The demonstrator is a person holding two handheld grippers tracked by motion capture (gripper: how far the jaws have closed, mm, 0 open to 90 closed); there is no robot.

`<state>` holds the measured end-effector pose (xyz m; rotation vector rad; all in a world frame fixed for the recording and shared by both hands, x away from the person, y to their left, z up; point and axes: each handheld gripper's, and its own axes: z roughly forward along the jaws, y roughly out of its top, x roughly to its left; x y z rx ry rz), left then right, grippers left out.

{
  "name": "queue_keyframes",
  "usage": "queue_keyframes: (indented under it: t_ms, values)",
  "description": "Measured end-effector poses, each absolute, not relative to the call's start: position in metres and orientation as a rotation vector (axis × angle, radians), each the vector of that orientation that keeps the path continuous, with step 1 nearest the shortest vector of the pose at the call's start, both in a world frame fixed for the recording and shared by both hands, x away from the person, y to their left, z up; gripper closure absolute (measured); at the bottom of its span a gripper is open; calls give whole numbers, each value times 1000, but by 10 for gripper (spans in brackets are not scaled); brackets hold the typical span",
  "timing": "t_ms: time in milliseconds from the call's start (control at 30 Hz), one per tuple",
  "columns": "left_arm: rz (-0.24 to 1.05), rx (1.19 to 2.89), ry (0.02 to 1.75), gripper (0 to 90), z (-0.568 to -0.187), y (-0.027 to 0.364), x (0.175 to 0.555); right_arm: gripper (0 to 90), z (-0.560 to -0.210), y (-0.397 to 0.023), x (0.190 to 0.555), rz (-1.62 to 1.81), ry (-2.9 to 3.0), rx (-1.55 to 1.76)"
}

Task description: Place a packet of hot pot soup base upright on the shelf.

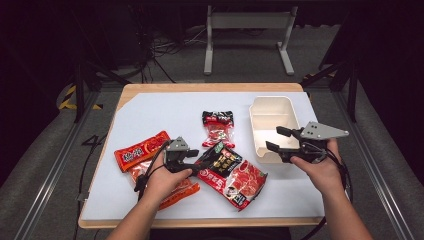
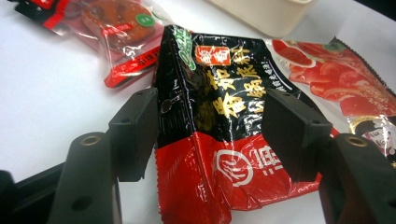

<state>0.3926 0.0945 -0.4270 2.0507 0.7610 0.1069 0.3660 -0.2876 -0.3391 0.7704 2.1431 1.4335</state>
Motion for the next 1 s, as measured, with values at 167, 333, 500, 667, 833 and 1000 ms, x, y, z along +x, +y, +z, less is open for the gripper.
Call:
queue_keyframes:
  t_ms: [167,333,500,667,833,1000]
  values:
    - [112,2099,776,397,-429,90,394,347,-341,-287,366,1418,2157,824]
    - [92,2159,807,436,-431,87,393,346,-340,-287,365,1419,2153,828]
    - [75,2204,831,461,-432,85,394,341,-340,-287,365,1412,2153,821]
    - [82,2273,852,486,-434,83,392,339,-340,-286,364,1405,2156,813]
    - [8,2256,855,619,-435,84,393,339,-340,-286,364,1403,2151,821]
    - [-23,2238,877,729,-437,83,393,338,-340,-285,364,1400,2148,825]
